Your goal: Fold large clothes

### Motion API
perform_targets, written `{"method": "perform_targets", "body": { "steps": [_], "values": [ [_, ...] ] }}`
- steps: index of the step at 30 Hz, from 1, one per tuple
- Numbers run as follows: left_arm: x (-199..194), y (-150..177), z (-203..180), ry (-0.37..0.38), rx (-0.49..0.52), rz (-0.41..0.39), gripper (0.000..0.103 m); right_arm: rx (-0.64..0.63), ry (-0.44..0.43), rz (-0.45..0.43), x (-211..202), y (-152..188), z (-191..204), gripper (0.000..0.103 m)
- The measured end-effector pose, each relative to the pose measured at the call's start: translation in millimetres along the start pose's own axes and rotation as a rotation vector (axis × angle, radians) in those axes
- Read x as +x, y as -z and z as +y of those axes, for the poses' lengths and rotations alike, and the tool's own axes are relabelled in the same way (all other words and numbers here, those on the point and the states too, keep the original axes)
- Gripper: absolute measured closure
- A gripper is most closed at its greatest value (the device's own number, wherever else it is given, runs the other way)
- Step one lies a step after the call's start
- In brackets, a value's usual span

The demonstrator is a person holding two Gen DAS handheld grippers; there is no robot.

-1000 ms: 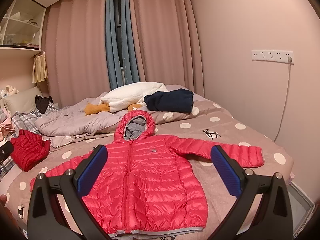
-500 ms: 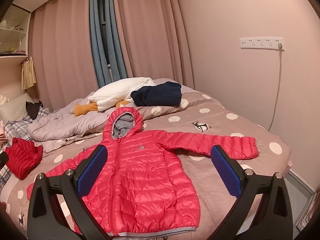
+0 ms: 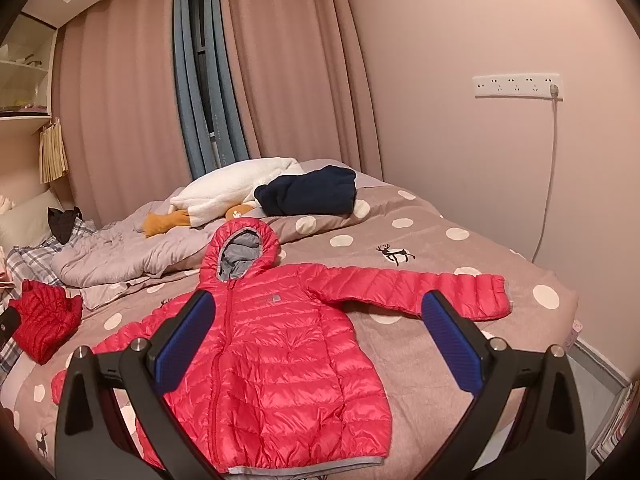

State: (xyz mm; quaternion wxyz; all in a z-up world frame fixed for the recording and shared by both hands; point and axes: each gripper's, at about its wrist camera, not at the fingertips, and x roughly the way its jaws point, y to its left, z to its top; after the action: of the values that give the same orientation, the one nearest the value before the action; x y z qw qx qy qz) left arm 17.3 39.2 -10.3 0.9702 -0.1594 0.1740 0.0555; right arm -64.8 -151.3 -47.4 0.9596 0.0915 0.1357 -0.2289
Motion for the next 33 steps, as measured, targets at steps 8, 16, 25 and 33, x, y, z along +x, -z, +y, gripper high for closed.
{"method": "perform_targets", "body": {
  "steps": [8, 16, 25, 33],
  "values": [
    [8.2, 0.0, 2.4, 0.02, -0.012, -0.003, 0.005, -0.029, 0.029, -0.018, 11.1, 1.3, -5.9, 0.0],
    [92.3, 9.3, 54.0, -0.031, -0.136, 0.114, 0.032, 0.06, 0.153, 0.073, 84.4, -11.4, -85.2, 0.0],
    [194.3, 58.6, 236.7, -0.333, -0.58, 0.35, 0.032, 0.506, 0.36, 0.276, 162.1, 18.7, -274.1, 0.0],
    [224.6, 80.9, 293.9, 0.066, -0.932, 0.302, 0.029, 0.927, 0.249, 0.289, 191.0, 89.8, -325.1, 0.0]
  ]
}}
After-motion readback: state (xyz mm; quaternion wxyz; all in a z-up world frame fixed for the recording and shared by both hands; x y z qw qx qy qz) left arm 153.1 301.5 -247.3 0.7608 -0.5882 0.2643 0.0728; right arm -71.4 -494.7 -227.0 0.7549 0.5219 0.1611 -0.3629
